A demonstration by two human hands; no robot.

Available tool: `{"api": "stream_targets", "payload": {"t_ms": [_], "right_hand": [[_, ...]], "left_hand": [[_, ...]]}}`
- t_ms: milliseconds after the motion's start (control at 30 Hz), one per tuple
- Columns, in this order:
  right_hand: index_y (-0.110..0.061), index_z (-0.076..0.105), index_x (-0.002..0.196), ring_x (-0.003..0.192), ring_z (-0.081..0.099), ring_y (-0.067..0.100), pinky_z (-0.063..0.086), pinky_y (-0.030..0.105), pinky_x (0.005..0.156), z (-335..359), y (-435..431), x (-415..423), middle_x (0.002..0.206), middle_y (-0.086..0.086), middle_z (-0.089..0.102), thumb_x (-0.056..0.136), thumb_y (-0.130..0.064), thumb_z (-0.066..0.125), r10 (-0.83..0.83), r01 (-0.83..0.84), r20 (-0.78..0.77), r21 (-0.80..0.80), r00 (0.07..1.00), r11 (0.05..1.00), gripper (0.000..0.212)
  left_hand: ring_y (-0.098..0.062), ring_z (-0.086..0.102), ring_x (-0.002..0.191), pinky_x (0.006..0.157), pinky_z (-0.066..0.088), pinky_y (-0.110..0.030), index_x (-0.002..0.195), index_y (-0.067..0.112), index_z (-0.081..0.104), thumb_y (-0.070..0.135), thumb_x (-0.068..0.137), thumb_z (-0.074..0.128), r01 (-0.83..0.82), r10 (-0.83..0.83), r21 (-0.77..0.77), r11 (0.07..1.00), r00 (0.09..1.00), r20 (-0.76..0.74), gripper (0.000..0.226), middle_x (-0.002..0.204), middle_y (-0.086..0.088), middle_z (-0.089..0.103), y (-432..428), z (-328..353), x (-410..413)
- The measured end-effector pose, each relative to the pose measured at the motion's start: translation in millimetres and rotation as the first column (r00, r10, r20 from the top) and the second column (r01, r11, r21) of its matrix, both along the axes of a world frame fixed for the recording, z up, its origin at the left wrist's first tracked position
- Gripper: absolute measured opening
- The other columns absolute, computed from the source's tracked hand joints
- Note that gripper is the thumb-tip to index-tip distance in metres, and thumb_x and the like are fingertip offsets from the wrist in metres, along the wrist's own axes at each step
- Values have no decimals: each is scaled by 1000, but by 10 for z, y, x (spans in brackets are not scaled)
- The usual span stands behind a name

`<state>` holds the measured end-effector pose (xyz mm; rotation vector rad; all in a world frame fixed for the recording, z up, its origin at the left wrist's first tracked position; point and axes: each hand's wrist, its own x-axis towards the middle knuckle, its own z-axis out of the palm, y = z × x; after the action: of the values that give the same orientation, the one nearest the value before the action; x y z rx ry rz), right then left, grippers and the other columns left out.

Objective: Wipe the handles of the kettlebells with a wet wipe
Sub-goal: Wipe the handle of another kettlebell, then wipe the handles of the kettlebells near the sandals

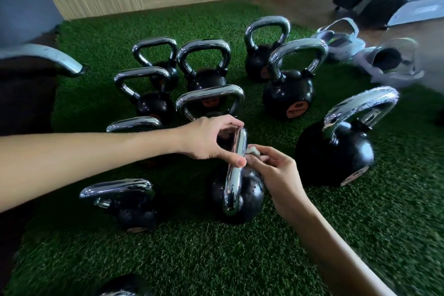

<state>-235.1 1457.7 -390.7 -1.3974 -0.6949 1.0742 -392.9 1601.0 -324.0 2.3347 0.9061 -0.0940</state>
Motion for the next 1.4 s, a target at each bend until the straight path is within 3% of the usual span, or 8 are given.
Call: {"api": "stream_targets", "payload": {"t_ms": [200,333,500,700,867,1067,1233,1400], "right_hand": [[-10,75,112,79,74,13,56,19,64,215,-305,-166,94,7,79,93,-10,69,112,-111,-183,17,977,994,20],[-25,73,121,99,75,12,59,35,90,253,-412,-257,103,-6,79,80,-19,86,95,-95,67,-11,993,995,43],[-36,70,120,98,72,0,59,26,88,273,-508,-377,104,-17,77,54,-28,100,125,-120,268,-33,955,992,74],[-24,73,94,69,69,10,62,42,71,290,-516,-522,83,-4,77,64,-11,86,93,-116,405,32,910,993,35],[-42,76,95,76,73,-4,57,11,68,334,-556,-182,79,-22,76,62,-12,91,60,-70,474,4,879,998,46],[-34,81,105,80,70,-13,56,9,74,372,-352,309,86,-23,77,60,-22,94,85,-70,637,-49,766,996,49],[-39,80,103,82,69,-11,56,12,75,421,-116,541,88,-21,77,61,-28,96,157,-141,704,-82,693,987,47],[-39,81,99,79,69,-9,50,8,65,399,-28,608,85,-22,76,60,-28,97,182,-168,717,-91,673,982,44]], "left_hand": [[-16,69,113,92,59,-33,125,39,64,52,73,80,73,-81,-150,986,995,-51,56,121,10,71,473,170,56],[-5,68,109,69,55,-13,135,37,59,28,88,77,182,-196,-205,962,979,-50,52,127,18,66,517,211,192],[13,61,63,60,47,-5,138,23,57,16,97,67,238,-272,-237,942,955,-122,43,80,38,68,551,297,325],[-17,60,66,69,53,-39,126,41,61,48,89,70,268,-292,-226,937,953,-82,38,111,22,69,482,234,154],[-4,61,69,67,47,-21,118,51,64,60,86,66,181,-181,-17,983,981,-69,33,106,18,72,465,208,-192],[14,67,98,90,51,-14,110,36,74,50,82,73,64,-64,46,997,998,9,30,102,22,76,276,149,-657],[22,63,79,67,39,-2,107,41,73,54,85,73,-2,-3,138,990,999,41,25,95,26,76,25,83,-879],[16,67,94,76,43,-9,108,41,72,61,84,70,-40,26,171,984,996,81,31,96,25,76,-52,38,-907]]}}
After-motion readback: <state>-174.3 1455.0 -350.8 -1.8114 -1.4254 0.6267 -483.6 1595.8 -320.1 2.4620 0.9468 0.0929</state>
